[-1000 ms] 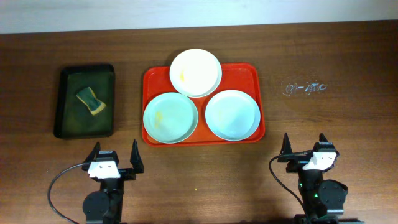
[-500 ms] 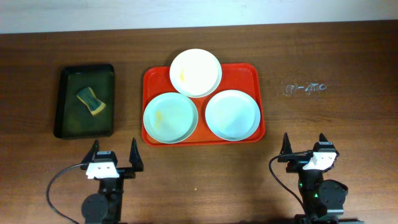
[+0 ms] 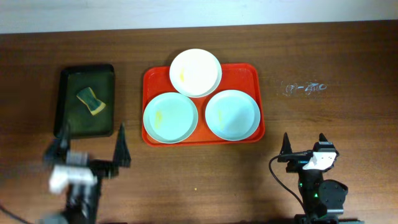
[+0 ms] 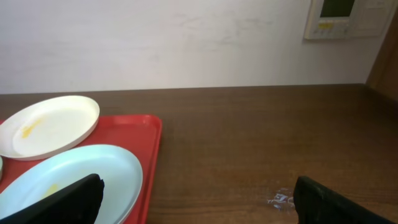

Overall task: Clean dirty plates on tray and stack at the side
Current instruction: 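Reach the left gripper into the black tray and grasp the sponge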

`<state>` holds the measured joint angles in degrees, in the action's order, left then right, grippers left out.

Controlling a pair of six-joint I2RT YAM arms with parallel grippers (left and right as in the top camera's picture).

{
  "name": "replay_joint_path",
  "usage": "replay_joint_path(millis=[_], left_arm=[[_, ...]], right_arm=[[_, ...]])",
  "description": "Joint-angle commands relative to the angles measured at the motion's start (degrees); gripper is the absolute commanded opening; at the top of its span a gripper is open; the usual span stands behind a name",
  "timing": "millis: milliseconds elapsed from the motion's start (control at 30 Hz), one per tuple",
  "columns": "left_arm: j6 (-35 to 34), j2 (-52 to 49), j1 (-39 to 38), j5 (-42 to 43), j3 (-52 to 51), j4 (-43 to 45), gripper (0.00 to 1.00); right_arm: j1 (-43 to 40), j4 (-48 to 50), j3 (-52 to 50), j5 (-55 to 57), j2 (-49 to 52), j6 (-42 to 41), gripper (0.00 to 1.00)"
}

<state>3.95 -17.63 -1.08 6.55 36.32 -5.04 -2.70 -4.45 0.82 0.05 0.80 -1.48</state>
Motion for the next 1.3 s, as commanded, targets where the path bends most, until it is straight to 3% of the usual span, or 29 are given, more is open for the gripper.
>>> replay_joint_path(millis=[0, 100, 167, 267, 333, 400, 533, 633, 967, 1267], left_arm=[[7.9, -22.1, 0.1, -0.3, 21.8, -14.7, 0.99], [6.7, -37.3, 0.2, -1.9, 34.6, -22.4, 0.99], [-2.1, -49.2, 2.6, -7.1, 47.6, -33.8, 1.00], [-6.3, -65.8, 9.4, -5.2, 67.1, -51.5, 0.99], [-6.3, -73.4, 12.1, -0.1, 72.6, -52.9, 0.99], [-7.3, -78.5, 12.7, -0.4, 72.5, -55.1, 0.99], [-24.4, -86.9, 15.3, -11.2, 72.5, -57.4, 0.99], [-29.5, -91.5, 17.4, -13.5, 72.5, -56.7, 0.99], [-31.5, -107.6, 18.5, -10.4, 72.5, -54.4, 0.99], [-31.5, -115.4, 18.4, -8.6, 72.5, -48.7, 0.99]], right_arm=[[-0.4, -0.2, -0.5, 0.5, -0.4, 0.0, 0.98], [-0.4, -0.2, -0.5, 0.5, -0.4, 0.0, 0.98], [-0.4, -0.2, -0.5, 0.5, -0.4, 0.0, 0.98], [-0.4, -0.2, -0.5, 0.5, -0.4, 0.0, 0.98], [-0.4, -0.2, -0.5, 0.5, -0.4, 0.0, 0.98], [-0.4, -0.2, -0.5, 0.5, -0.4, 0.0, 0.98], [-0.4, -0.2, -0.5, 0.5, -0.4, 0.0, 0.98], [-0.4, -0.2, -0.5, 0.5, -0.4, 0.0, 0.98], [-0.4, -0.2, -0.5, 0.5, -0.4, 0.0, 0.98], [-0.4, -0.2, -0.5, 0.5, -0.4, 0.0, 0.98]])
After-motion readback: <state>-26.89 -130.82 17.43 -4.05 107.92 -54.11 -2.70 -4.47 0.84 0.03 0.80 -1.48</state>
